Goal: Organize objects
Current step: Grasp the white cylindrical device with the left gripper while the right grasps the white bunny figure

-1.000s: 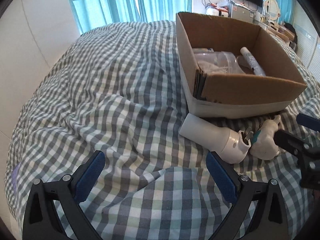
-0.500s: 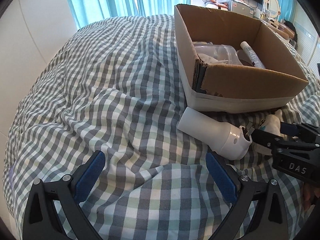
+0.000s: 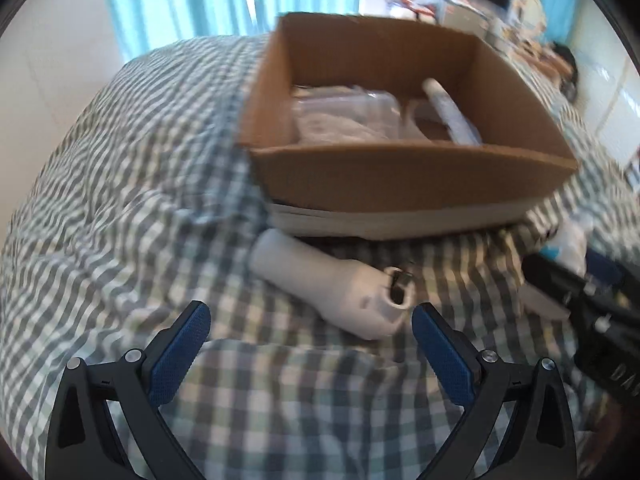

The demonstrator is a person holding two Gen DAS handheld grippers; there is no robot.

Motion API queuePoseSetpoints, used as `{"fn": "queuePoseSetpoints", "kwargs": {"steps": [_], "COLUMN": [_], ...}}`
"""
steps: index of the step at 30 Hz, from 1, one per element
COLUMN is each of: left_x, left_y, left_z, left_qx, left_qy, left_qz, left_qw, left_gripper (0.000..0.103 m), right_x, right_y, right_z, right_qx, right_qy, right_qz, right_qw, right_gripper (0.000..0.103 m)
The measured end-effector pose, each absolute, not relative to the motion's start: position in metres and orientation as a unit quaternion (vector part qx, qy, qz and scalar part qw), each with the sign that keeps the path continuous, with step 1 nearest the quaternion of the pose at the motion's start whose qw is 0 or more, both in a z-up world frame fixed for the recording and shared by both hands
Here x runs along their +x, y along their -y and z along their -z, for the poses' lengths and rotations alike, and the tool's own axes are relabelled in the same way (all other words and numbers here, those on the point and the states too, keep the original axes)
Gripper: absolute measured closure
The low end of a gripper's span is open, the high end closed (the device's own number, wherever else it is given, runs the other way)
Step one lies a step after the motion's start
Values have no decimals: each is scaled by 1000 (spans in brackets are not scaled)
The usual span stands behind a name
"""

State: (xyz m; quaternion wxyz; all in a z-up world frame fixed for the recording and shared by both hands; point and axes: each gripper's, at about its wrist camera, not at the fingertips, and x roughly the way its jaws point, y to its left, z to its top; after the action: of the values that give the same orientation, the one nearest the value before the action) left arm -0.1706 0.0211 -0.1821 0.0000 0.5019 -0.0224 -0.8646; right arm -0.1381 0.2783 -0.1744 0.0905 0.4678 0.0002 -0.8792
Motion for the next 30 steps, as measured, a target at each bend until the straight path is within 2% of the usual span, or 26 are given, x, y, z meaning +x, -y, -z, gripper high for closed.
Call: {"fn": "queuePoseSetpoints", "kwargs": {"steps": [12,13,15,17,22,24,30], "left_x": [-207,-208,-206,-204,-192,-187,-157], "left_y": [-34,-32,-29,-26,-19,-15,-3], "left_z": [219,222,223,221,215,211,187], "left_qx": [538,541,537,533,533,535,523], "left_qy": [-22,-25,-35,-45,-62,-67,-71], "left_qz": [842,840,842,844,844,842,849], "left_qw": [27,28,30,27,16,8,-6], "left_gripper": [0,1,12,15,31,40,42], "right_x": [-155,-155,-155,-155,-153,-151,-138], "right_y": [-287,-287,-283,-279,-277,-276,-270], "right_z": [176,177,178,179,179,177,166], "right_qx": [479,480,481,483,483,481,466], "right_qy": [32,32,28,20,11,7,-17], "right_qz": [872,871,870,869,870,871,879], "right_qw": [98,98,100,100,99,99,97], "right_gripper": [41,41,41,41,41,41,41]}}
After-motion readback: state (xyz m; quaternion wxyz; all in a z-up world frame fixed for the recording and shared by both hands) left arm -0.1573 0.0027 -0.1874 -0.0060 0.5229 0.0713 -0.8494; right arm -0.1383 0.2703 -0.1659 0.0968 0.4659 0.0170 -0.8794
